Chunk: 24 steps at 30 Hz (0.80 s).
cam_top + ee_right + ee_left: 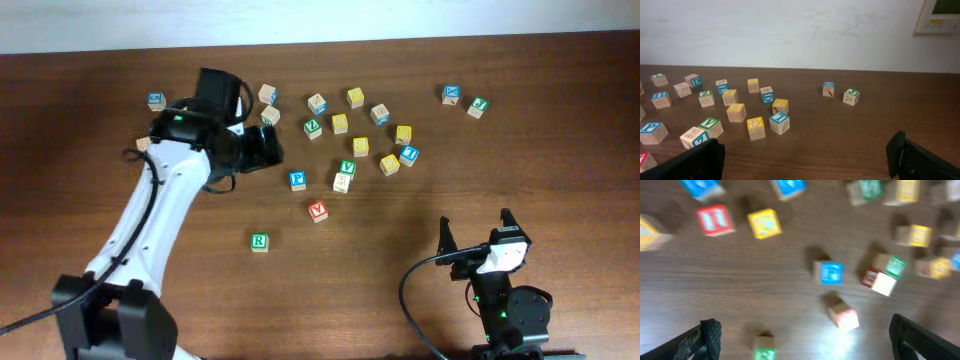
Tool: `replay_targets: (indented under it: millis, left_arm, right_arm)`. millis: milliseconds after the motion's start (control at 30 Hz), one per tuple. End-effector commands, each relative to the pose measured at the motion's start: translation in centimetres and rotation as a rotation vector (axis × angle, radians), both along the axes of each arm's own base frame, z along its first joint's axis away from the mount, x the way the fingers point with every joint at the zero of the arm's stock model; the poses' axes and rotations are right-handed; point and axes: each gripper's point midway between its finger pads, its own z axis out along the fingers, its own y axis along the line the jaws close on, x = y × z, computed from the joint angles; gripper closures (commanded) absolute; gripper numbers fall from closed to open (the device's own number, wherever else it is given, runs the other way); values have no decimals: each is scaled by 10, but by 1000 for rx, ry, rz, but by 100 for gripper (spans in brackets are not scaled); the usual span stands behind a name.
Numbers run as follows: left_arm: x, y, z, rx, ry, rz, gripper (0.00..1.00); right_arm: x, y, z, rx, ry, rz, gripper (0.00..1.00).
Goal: Spell out RSS
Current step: 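Release the R block and lift the left gripper away, then reach the right gripper to a yellow S block and grasp it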
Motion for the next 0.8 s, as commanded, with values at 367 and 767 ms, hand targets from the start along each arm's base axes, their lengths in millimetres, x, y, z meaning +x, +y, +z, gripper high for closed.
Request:
replay_targets:
  millis: [367,767]
  left_arm:
    - [-25,191,-15,93,142,617,1]
    - [-25,191,-15,93,142,617,1]
  right_arm:
    - [0,0,-3,-2,5,-3,2]
    - [-30,87,6,397,104,505,2]
